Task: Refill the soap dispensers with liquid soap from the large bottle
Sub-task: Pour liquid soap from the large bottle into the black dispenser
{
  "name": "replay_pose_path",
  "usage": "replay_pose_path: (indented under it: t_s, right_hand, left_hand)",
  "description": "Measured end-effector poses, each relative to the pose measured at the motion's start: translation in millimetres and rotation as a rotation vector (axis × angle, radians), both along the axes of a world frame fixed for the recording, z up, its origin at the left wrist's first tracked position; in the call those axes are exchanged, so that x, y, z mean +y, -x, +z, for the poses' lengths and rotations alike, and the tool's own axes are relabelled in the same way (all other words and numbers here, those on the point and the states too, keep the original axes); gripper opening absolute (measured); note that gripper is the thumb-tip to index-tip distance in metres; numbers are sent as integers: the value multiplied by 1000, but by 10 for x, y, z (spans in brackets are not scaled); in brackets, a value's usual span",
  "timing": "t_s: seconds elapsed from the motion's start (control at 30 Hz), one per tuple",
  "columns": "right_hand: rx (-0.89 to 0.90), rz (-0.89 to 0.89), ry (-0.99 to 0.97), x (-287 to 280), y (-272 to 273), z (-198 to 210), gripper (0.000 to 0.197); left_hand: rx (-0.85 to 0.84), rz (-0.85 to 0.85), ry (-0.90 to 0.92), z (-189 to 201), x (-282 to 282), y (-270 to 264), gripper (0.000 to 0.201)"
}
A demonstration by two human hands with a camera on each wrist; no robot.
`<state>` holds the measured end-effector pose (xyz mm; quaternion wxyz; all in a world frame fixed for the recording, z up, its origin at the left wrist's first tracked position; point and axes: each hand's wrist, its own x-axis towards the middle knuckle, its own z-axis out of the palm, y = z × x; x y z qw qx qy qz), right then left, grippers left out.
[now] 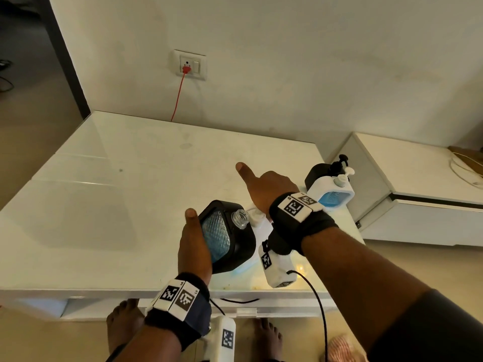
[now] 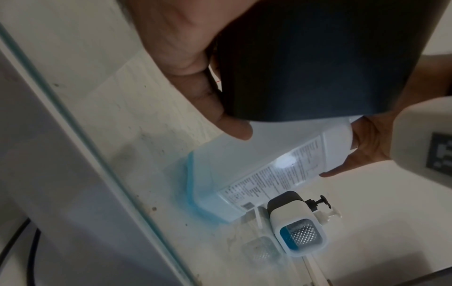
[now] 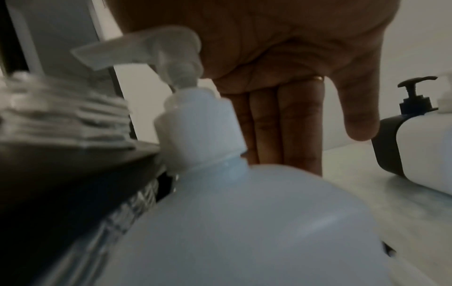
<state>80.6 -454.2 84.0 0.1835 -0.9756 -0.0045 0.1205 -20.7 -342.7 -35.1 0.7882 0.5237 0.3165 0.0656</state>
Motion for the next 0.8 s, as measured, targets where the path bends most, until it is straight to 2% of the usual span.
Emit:
replay_pose_path:
  t_s: [0.13,0.27,0.37,0.63,0.73,0.8]
  right_hand:
    - [-35,-11,3,-1,15,5,81]
    - [-73,-49,34,1,30,-59,69]
    - [-85,-64,50,-5,42,-84,62]
    - [-21,-19,5,8,16,-28,77]
    - [-25,-23,0,-3,16,-35,78]
    - [-24,-34,-6,-11,12,-45,78]
  left_hand:
    - [1,-1,56,62,-4,4,101]
    - [11,-13,49,51,2,17,92]
    - [13,-21,58,56,-4,18,96]
    - [-11,-5,66,43,-7,7,104]
    - [-21,-21,23,-27,-33,-10,95]
    - [-10,-38,2,-113,-36,-30,100]
